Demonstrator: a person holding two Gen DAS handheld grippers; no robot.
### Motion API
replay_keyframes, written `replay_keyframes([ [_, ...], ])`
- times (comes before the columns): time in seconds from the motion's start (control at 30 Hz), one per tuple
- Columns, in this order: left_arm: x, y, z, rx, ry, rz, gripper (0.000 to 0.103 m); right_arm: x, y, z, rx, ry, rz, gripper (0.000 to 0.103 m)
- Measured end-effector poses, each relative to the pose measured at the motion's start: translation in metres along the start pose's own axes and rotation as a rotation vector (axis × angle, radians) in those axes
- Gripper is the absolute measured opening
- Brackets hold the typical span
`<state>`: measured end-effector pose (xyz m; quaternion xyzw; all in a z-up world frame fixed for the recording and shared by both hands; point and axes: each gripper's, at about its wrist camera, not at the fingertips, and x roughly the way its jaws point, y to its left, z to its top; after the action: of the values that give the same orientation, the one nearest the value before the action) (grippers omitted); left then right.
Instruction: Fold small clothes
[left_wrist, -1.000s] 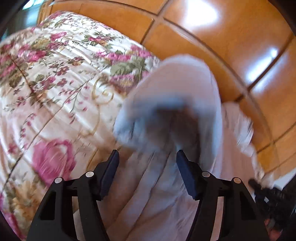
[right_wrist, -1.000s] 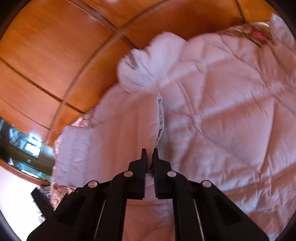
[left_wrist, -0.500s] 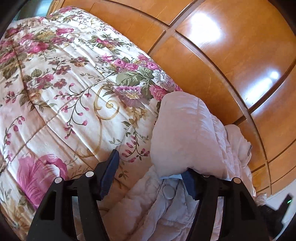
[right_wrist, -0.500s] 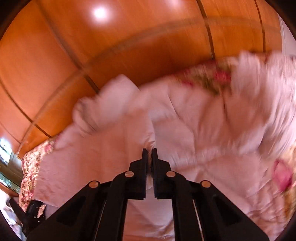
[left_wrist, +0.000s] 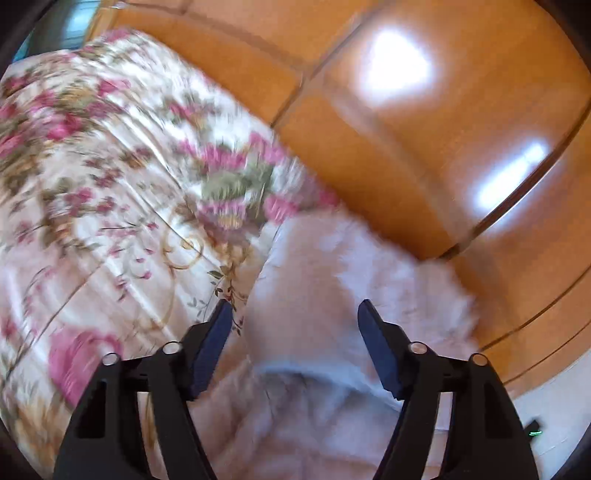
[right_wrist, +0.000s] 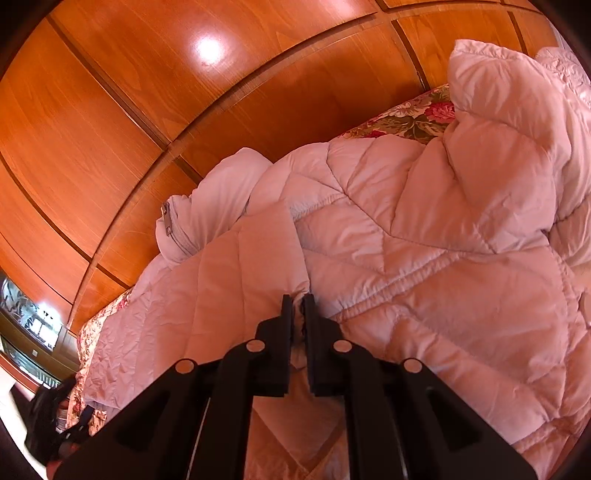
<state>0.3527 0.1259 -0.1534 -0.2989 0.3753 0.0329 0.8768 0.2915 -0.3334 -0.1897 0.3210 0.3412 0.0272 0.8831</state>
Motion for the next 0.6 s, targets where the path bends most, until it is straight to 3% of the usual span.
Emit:
replay_keyframes([
  [0.07, 0.027, -0.011, -0.001, 0.123, 0.053, 0.117, 0.043, 0.001, 0.01, 0.002, -0.046, 0.017, -0.056, 0.005],
  [0.17, 0.027, -0.019, -0.007, 0.215, -0.007, 0.181, 0.043, -0.017, 0.023, 0.009, -0.095, -0.068, -0.112, 0.0],
  [0.23, 0.027, -0.016, -0.01, 0.216, -0.034, 0.186, 0.045, -0.027, 0.024, 0.013, -0.109, -0.121, -0.148, 0.0],
  [0.3, 0.03, -0.006, -0.013, 0.176, -0.029, 0.186, 0.057, -0.013, 0.014, 0.011, -0.107, -0.055, -0.165, 0.0],
  [0.43, 0.03, -0.002, -0.012, 0.153, -0.027, 0.154, 0.062, -0.002, -0.011, 0.005, -0.013, -0.016, -0.085, 0.0],
  [0.5, 0.022, -0.001, -0.014, 0.138, -0.057, 0.139, 0.069, -0.002, -0.012, 0.004, -0.005, -0.016, -0.074, 0.001],
  [0.6, -0.005, -0.008, -0.019, 0.12, -0.15, 0.116, 0.07, -0.002, -0.012, 0.004, -0.007, -0.013, -0.055, 0.009],
])
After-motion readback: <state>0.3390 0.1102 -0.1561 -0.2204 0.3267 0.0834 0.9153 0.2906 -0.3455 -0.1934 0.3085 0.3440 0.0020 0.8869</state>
